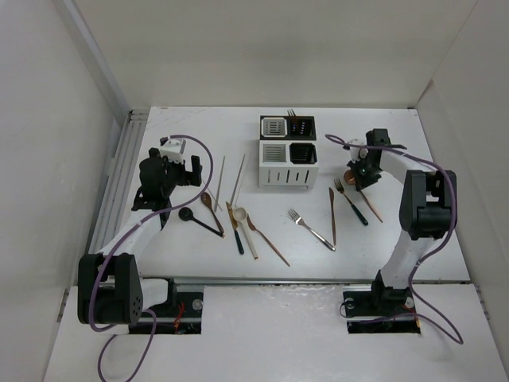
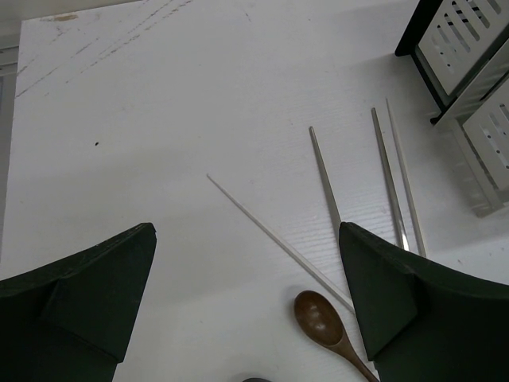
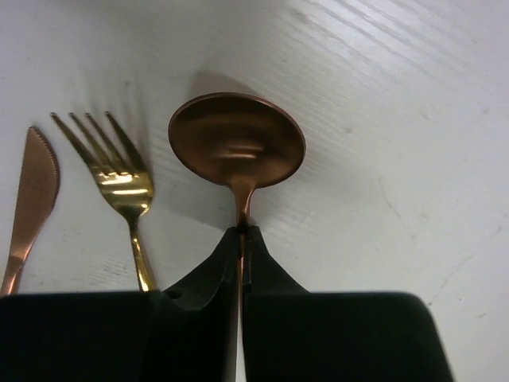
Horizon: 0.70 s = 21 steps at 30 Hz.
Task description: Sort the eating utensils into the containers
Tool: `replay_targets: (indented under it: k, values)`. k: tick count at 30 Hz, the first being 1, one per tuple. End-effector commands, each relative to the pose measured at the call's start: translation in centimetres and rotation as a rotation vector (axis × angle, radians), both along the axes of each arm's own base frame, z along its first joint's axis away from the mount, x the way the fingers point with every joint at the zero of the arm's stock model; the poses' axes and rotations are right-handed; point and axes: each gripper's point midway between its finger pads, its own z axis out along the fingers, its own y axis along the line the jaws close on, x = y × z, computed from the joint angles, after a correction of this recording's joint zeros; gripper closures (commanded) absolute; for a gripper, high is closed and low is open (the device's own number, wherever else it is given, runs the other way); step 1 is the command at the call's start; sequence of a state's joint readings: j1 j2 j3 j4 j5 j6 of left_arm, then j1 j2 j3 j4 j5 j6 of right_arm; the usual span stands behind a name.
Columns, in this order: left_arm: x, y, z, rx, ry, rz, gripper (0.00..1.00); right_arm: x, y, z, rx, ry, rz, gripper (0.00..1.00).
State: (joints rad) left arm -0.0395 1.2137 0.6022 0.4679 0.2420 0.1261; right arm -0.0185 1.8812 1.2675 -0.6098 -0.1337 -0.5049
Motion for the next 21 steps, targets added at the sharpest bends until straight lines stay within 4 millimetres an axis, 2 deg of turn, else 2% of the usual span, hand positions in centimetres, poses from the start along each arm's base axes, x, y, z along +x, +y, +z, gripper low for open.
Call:
replay_targets:
  k: [1, 2, 3, 6, 7, 8, 9, 10, 11, 12, 13, 15, 16, 17, 19, 20, 21]
  values:
    - [0.2, -0.2, 1.7, 0.003, -0.067, -0.005, 0.0, 3.2, -2.6, 5.1, -0.005, -0.171, -0.155, 1.0]
    - [0.2, -0.2, 1.7, 0.003, -0.067, -0.005, 0.0, 4.5, -3.3, 7.4, -0.007, -0.242, -0.19, 1.0]
    - [0.2, -0.2, 1.7, 0.003, -0.067, -0.005, 0.0, 5.8, -3.5, 10.9, -0.001, -0.361, -0.214, 1.0]
    - [0.3, -0.2, 1.4, 0.003, -0.058, -0.005, 0.0, 8.0, -2.3, 18.1, 0.141, -0.593, -0.314, 1.0]
    - [0.3, -0.2, 1.4, -0.005, -0.055, -0.003, 0.0, 9.0, -1.2, 23.6, 0.236, -0.784, -0.355, 1.0]
    - [0.3, -0.2, 1.4, -0.005, -0.055, -0.003, 0.0, 9.1, -0.5, 26.1, 0.281, -0.877, -0.364, 1.0]
    - [0.3, -0.2, 1.4, -0.005, -0.055, -0.003, 0.0, 8.9, 2.1, 27.0, 0.332, -0.933, -0.334, 1.0]
    - [0.3, -0.2, 1.0, -0.005, -0.046, -0.003, 0.0, 9.0, 3.3, 31.7, 0.386, -1.102, -0.314, 1.0]
    - [0.3, -0.2, 1.0, -0.005, -0.046, -0.003, 0.0, 9.2, 4.7, 32.8, 0.43, -1.147, -0.328, 1.0]
    - [0.5, -0.2, 1.5, -0.005, -0.055, -0.003, 0.0, 9.0, 7.3, 34.1, 0.476, -1.186, -0.319, 1.0]
    - [0.5, -0.2, 1.5, -0.005, -0.055, -0.003, 0.0, 8.8, 8.9, 35.9, 0.53, -1.226, -0.297, 1.0]
    - [0.5, -0.2, 1.5, -0.005, -0.055, -0.003, 0.0, 9.9, 12.5, 36.9, 0.608, -1.258, -0.236, 1.0]
    - [0.5, -0.2, 1.5, -0.005, -0.055, -0.003, 0.0, 9.7, 15.4, 38.3, 0.659, -1.275, -0.184, 1.0]
    - [0.4, -0.4, 1.5, -0.008, -0.055, -0.013, 0.0, 10.8, 17.2, 37.7, 0.683, -1.28, -0.16, 1.0]
    - [0.4, -0.4, 1.5, -0.008, -0.055, -0.013, 0.0, 11.2, 20.9, 37.8, 0.734, -1.282, -0.108, 1.0]
    - [0.4, -0.4, 1.5, -0.008, -0.055, -0.013, 0.0, 11.4, 22.2, 39.0, 0.767, -1.304, -0.079, 1.0]
    - [0.4, -0.4, 1.8, -0.008, -0.064, -0.013, 0.0, 12.6, 23.4, 37.9, 0.775, -1.301, -0.069, 1.0]
